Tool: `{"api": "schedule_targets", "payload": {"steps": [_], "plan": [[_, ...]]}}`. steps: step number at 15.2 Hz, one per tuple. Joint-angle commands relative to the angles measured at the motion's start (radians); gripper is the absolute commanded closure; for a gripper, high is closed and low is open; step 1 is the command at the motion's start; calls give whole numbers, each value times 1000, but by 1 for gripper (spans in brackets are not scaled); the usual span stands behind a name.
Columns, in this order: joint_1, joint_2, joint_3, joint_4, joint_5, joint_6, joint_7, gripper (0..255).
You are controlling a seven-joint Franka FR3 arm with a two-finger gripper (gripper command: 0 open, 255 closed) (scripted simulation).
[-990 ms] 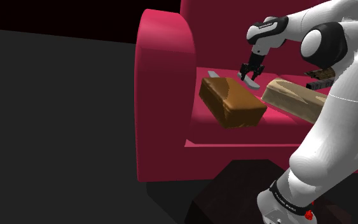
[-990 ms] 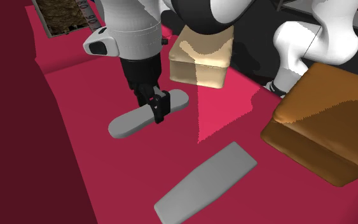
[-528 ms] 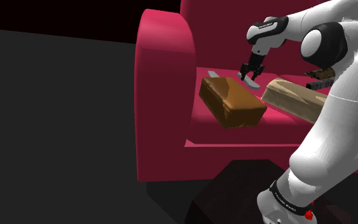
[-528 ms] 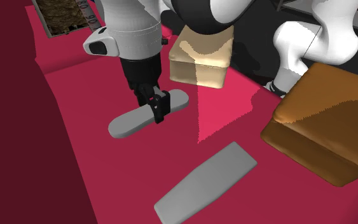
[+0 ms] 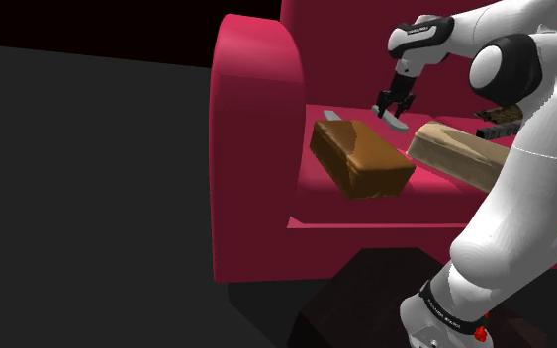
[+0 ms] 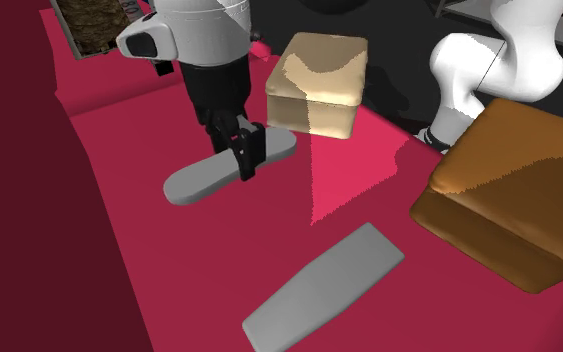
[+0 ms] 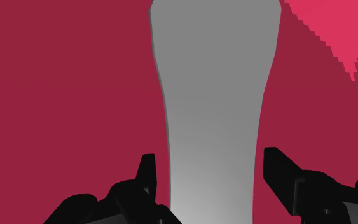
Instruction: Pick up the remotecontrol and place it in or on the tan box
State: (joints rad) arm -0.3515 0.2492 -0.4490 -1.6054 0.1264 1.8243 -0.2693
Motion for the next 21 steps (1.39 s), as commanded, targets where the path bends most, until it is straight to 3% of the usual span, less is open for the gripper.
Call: {"api": "schedule_targets", "payload": {"steps": [1, 21], "plan": [[1, -6, 0, 20, -3, -26, 4, 255], [-34, 44, -8, 359, 17, -318, 4, 255]]}}
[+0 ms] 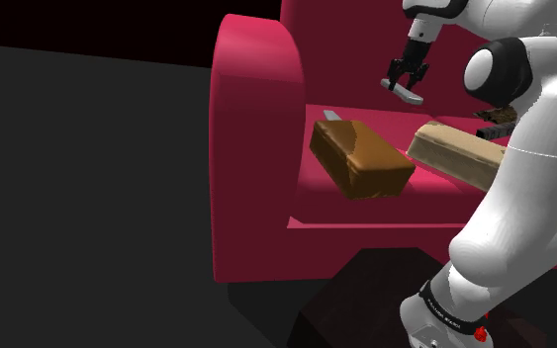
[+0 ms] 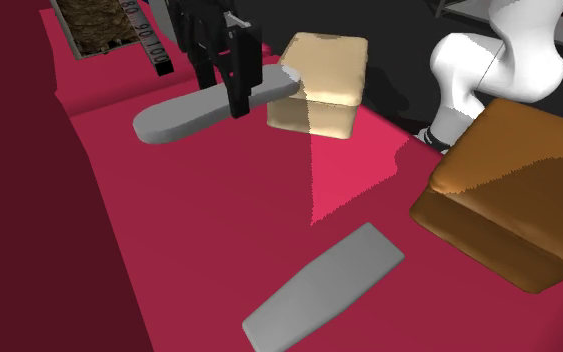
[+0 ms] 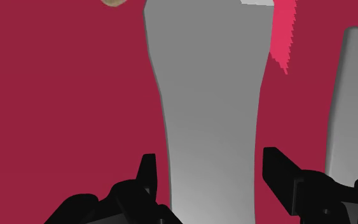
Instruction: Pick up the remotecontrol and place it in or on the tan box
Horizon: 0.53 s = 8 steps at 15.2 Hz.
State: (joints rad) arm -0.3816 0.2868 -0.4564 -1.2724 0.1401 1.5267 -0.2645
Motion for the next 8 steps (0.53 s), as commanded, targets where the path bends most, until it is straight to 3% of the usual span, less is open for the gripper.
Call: {"api": "schedule_targets", "payload": {"steps": [1, 5, 8], "plan": [[-8, 13, -1, 49, 6, -37, -1, 255], [-26, 44, -2, 148, 21, -107, -4, 255], [11, -108, -14, -53, -44, -46, -10, 255]]}}
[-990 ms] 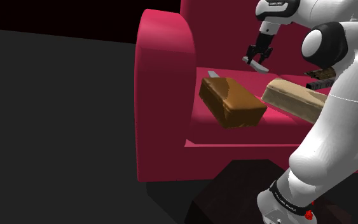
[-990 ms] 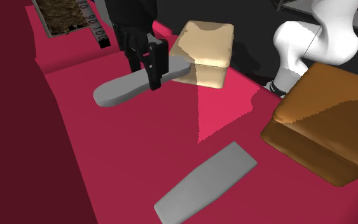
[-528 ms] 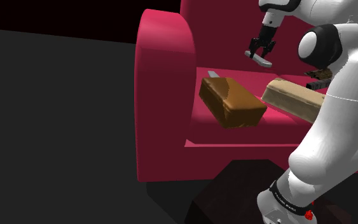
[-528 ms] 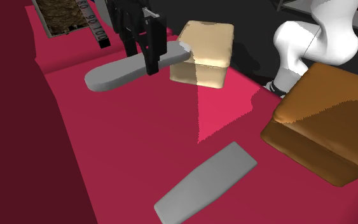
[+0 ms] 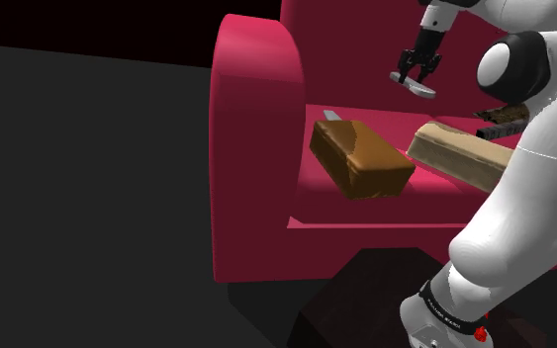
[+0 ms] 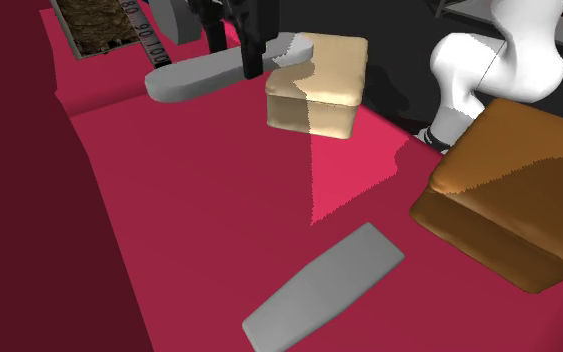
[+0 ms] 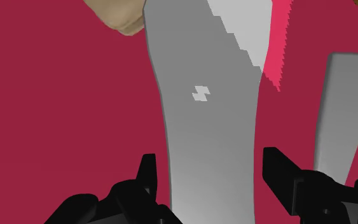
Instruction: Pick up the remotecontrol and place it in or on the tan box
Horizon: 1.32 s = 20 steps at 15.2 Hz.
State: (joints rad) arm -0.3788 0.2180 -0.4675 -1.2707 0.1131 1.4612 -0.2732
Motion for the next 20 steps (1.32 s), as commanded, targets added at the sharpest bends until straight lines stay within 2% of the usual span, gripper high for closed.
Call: {"api": "schedule_targets", "payload": {"steps": [1, 5, 10, 19, 20], "plan": [[16, -85, -5, -110, -38, 33, -2, 255], [27, -256, -7, -299, -116, 69, -2, 255], [11, -449, -2, -481, -202, 79, -4, 255], [-65, -753, 4, -706, -329, 25, -43, 255], [-67, -757, 3, -723, -331, 37, -42, 255]]}}
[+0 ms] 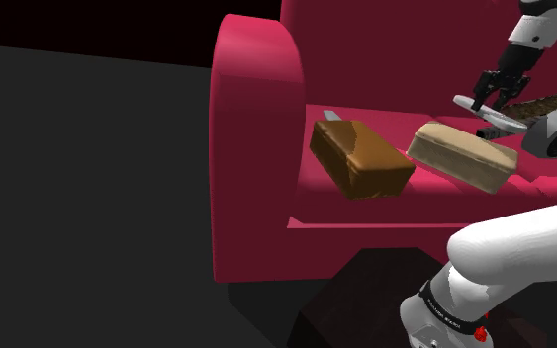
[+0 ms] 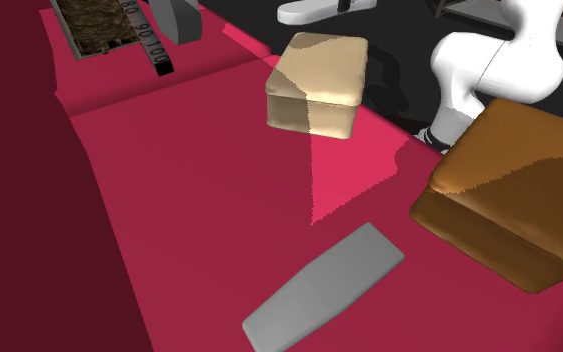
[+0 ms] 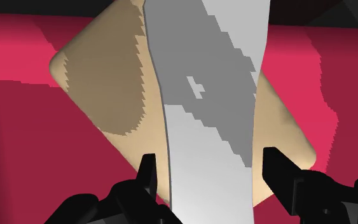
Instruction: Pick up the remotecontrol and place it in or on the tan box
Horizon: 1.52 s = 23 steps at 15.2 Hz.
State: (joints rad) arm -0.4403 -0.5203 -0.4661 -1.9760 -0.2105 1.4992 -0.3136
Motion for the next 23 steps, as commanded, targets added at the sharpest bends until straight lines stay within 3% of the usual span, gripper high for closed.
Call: {"api": "schedule_targets", "payload": {"steps": [1, 14, 22, 23], "plan": [[-7, -23, 1, -35, -9, 12, 0, 255], [-22, -60, -21, -234, -36, 176, 13, 255], [-22, -60, -21, -234, -36, 176, 13, 255], [-23, -60, -21, -234, -36, 176, 13, 0]]}}
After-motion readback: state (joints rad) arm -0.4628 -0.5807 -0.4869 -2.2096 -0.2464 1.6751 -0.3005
